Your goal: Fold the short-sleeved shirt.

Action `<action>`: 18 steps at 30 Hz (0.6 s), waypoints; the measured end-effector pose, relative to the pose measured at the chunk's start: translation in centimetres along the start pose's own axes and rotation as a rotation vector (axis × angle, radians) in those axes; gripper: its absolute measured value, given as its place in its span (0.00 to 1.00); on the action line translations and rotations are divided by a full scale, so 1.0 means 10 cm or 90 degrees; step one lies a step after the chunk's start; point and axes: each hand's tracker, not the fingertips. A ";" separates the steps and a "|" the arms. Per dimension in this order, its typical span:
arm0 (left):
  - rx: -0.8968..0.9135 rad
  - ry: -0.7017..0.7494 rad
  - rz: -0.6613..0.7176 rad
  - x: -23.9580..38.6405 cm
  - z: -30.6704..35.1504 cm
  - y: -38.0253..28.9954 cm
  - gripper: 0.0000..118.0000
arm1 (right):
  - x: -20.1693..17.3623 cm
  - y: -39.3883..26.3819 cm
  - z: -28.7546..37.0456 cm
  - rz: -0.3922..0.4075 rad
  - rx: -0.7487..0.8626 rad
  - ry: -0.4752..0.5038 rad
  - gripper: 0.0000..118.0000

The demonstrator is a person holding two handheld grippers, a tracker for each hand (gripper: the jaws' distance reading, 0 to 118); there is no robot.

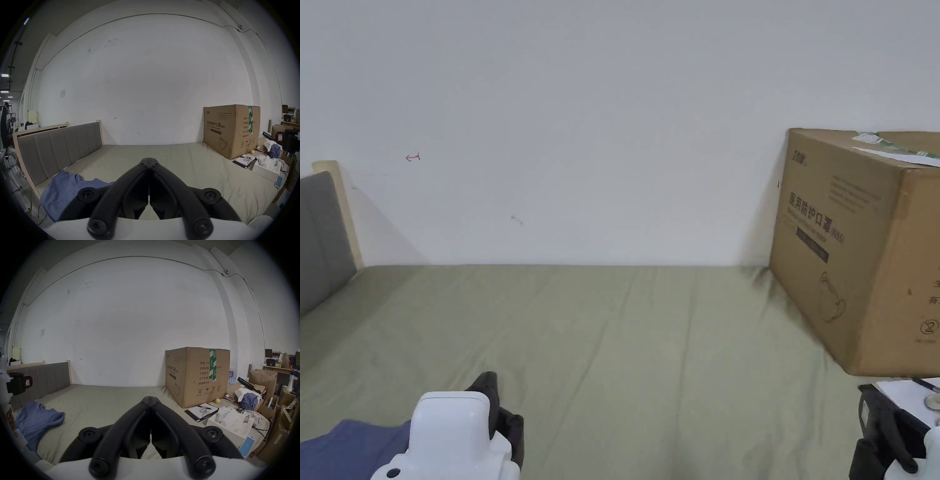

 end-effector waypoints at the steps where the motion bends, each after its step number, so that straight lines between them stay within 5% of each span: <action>1: 0.000 0.002 -0.001 0.01 0.00 -0.01 0.00 | -0.02 0.01 0.01 0.001 0.002 -0.001 0.00; 18: 0.008 -0.008 -0.005 0.02 0.01 0.01 0.00 | -0.06 0.04 0.02 0.007 0.006 0.001 0.00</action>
